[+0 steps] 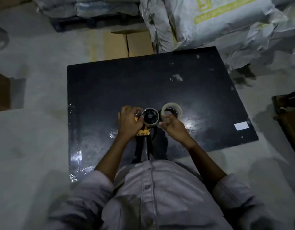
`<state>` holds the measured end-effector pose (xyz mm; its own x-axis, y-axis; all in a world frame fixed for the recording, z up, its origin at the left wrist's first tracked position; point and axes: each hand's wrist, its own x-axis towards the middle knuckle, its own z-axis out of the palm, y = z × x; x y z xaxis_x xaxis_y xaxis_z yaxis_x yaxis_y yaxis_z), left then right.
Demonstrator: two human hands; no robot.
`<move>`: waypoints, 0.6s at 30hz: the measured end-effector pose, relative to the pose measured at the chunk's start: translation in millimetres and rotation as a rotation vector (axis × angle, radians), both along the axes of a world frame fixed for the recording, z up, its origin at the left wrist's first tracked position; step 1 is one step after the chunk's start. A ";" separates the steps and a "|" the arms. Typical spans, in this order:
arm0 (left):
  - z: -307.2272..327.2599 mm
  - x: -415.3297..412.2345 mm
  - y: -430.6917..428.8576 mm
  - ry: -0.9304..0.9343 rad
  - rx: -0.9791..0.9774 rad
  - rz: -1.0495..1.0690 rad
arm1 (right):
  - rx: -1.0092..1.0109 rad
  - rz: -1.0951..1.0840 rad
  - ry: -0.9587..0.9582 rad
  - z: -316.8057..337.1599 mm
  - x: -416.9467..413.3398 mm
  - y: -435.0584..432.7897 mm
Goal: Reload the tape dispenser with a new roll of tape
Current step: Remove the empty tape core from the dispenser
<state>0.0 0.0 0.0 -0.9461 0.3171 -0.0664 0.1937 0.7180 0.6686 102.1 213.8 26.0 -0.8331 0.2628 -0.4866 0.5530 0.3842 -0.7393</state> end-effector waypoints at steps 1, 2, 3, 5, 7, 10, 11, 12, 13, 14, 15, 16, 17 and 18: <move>-6.1 -6.8 3.1 -0.004 -0.064 -0.052 | 0.011 0.000 -0.002 -3.8 -5.1 -0.3; -10.1 -10.7 5.6 -0.014 -0.140 -0.085 | 0.032 0.013 -0.016 -2.8 -10.1 -0.8; -19.3 -15.5 8.0 -0.021 -0.198 -0.128 | 0.053 0.035 -0.031 -7.1 -15.0 -0.4; -33.2 -20.1 13.4 -0.033 -0.247 -0.176 | 0.068 0.079 -0.072 -8.1 -23.4 -2.8; -41.4 -24.5 15.2 0.012 -0.296 -0.213 | 0.005 0.068 -0.076 -5.4 -30.0 -6.5; -47.0 -32.4 15.1 0.053 -0.367 -0.268 | -0.029 0.066 -0.045 -7.7 -36.9 -14.6; -47.0 -35.7 15.5 0.040 -0.368 -0.281 | -0.027 0.066 -0.039 -10.8 -40.0 -17.1; -49.7 -38.7 15.8 0.033 -0.346 -0.286 | -0.034 0.061 -0.038 -14.0 -42.9 -20.0; -50.2 -41.2 15.8 0.004 -0.319 -0.286 | -0.039 0.049 -0.039 -17.7 -45.9 -21.6; -50.9 -42.8 15.7 -0.028 -0.282 -0.281 | -0.044 0.032 -0.040 -19.6 -48.6 -23.7; -52.1 -44.2 14.9 -0.062 -0.255 -0.273 | -0.046 0.006 -0.039 -22.3 -51.2 -24.9; -55.4 -45.8 13.4 -0.084 -0.239 -0.263 | -0.050 -0.015 -0.036 -25.8 -53.7 -25.3; -57.2 -47.9 12.1 -0.104 -0.235 -0.265 | -0.064 -0.033 -0.034 -28.2 -56.3 -25.7; -57.1 -50.3 11.0 -0.123 -0.233 -0.273 | -0.071 -0.035 -0.036 -29.5 -59.2 -25.9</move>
